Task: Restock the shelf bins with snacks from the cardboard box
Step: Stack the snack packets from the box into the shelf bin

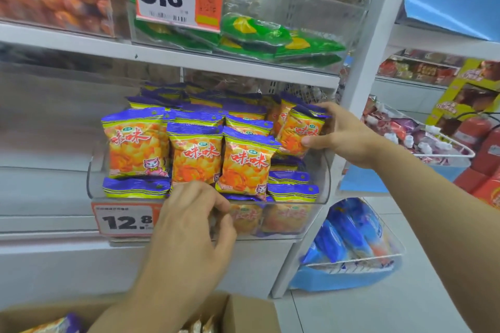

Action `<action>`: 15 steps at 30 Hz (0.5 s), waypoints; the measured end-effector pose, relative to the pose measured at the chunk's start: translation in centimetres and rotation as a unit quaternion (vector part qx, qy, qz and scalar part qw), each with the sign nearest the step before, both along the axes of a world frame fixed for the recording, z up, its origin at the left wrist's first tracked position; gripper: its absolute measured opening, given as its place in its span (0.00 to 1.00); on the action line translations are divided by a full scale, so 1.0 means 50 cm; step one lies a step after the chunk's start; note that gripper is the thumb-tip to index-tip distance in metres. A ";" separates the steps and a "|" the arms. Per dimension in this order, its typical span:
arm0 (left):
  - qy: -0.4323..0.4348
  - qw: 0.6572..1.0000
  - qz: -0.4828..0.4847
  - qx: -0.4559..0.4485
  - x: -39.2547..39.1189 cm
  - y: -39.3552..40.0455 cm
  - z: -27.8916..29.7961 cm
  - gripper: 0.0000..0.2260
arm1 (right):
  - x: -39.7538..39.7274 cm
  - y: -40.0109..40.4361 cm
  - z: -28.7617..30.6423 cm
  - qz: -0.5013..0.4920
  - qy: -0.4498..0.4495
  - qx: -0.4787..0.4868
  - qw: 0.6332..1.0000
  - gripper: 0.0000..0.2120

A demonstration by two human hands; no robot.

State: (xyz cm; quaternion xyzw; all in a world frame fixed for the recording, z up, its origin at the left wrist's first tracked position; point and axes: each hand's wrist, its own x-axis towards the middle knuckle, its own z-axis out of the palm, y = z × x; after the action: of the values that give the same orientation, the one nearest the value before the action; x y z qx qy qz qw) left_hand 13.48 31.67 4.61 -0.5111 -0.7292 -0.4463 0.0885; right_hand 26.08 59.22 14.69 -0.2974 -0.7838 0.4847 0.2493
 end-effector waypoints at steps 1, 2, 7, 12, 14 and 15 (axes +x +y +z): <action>0.001 1.000 -0.001 0.003 -0.002 -0.001 -0.003 0.02 | -0.007 0.005 0.000 -0.006 -0.012 0.008 1.000 0.36; 0.003 1.000 -0.002 0.006 -0.006 -0.004 -0.005 0.02 | -0.016 0.007 0.000 -0.007 -0.025 0.017 1.000 0.37; 0.023 0.999 -0.025 0.013 -0.019 -0.008 -0.020 0.07 | -0.040 0.005 0.007 -0.004 -0.079 0.035 0.996 0.37; 0.006 0.999 -0.041 0.018 -0.019 -0.002 -0.026 0.06 | -0.038 0.000 0.004 0.000 -0.059 0.005 0.998 0.27; 0.006 0.999 -0.041 0.019 -0.021 -0.002 -0.024 0.05 | -0.036 0.000 -0.003 -0.001 -0.029 -0.013 0.999 0.27; 0.008 0.999 -0.040 0.020 -0.022 -0.002 -0.023 0.05 | -0.034 0.000 -0.007 -0.001 -0.017 -0.017 1.000 0.28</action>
State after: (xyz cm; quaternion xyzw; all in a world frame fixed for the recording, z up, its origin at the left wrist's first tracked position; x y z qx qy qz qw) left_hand 12.40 31.55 3.47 -0.5412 -0.6983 -0.4604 0.0866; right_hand 24.37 59.20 14.33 -0.3109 -0.7792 0.4924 0.2318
